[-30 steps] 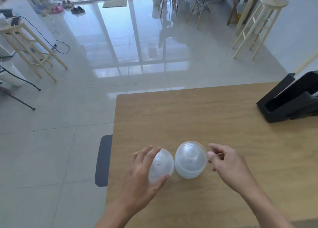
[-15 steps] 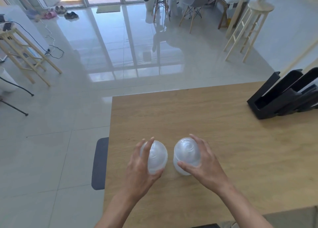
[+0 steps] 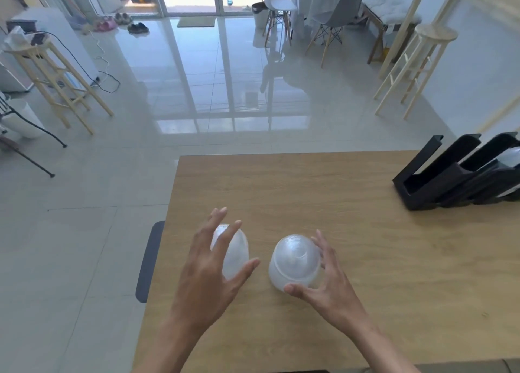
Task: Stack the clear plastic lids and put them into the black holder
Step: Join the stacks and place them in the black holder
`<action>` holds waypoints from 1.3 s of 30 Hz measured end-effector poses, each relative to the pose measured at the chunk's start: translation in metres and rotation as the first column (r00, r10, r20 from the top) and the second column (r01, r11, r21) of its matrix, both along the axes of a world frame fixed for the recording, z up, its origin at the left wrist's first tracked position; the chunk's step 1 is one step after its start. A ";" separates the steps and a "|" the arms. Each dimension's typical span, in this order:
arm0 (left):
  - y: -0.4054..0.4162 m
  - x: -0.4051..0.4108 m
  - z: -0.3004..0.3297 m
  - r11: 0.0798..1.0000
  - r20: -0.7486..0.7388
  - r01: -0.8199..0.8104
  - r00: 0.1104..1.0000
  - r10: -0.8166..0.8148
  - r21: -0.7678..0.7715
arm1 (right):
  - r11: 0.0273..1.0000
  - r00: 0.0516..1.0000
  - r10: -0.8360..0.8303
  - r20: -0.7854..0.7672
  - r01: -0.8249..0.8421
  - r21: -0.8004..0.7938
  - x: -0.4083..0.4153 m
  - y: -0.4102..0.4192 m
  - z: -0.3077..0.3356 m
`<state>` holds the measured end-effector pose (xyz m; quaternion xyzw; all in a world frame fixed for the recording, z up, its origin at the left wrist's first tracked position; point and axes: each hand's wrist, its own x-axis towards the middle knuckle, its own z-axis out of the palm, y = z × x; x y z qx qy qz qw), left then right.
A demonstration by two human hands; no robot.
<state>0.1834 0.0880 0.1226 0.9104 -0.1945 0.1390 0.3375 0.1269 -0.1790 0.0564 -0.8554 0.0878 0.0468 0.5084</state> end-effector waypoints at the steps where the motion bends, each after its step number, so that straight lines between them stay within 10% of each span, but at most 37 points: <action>1: -0.012 -0.006 0.002 1.000 -0.018 0.013 1.000 -0.013 -0.019 | 1.000 1.000 0.003 -0.014 -0.003 0.013 -0.003 -0.006 -0.003; 12: -0.094 -0.041 -0.045 0.986 -0.513 -0.140 0.855 0.075 -0.089 | 0.872 0.979 0.136 -0.151 -0.190 -0.450 0.002 -0.018 -0.075; 39: -0.100 0.005 -0.044 0.982 -0.641 -0.165 0.765 0.068 -0.093 | 0.850 0.995 0.009 -0.097 -0.059 -0.523 0.043 0.024 -0.116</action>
